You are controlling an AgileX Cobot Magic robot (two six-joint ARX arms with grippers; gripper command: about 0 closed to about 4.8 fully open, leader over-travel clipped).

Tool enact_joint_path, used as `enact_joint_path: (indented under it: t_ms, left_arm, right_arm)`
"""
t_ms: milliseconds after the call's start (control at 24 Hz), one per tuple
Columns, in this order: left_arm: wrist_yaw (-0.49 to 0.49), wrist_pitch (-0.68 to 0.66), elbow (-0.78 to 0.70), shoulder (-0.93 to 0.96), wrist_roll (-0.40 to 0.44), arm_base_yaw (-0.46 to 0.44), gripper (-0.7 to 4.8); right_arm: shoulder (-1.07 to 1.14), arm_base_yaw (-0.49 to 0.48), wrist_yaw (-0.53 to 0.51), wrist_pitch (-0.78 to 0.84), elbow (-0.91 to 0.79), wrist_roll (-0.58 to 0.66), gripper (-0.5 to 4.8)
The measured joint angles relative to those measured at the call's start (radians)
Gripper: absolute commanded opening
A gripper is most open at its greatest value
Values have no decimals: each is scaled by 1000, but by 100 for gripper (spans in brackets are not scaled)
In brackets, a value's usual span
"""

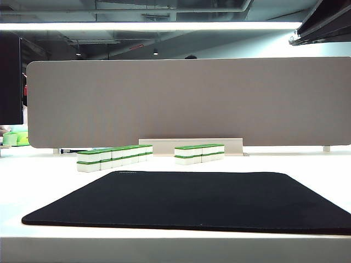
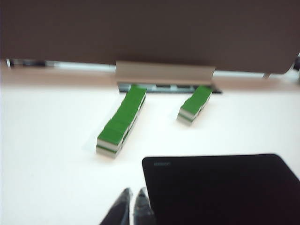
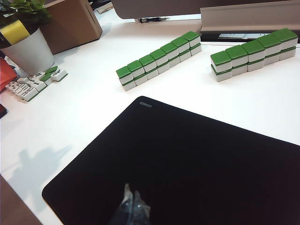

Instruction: Take a mahjong tile from the mahjong wall and then place it on the table close to you.

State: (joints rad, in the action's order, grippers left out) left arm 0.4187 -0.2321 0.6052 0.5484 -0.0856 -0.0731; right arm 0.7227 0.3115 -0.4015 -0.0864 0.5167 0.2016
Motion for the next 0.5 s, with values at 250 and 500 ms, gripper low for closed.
enact_joint_path:
  t_ms: [250, 500]
  left_arm:
    - [1, -3, 178, 330, 3, 0, 20]
    - [60, -12, 272, 514, 4, 0, 26]
  right_arm:
    - [0, 0, -1, -1, 0, 0, -1]
    - [0, 0, -1, -1, 0, 0, -1]
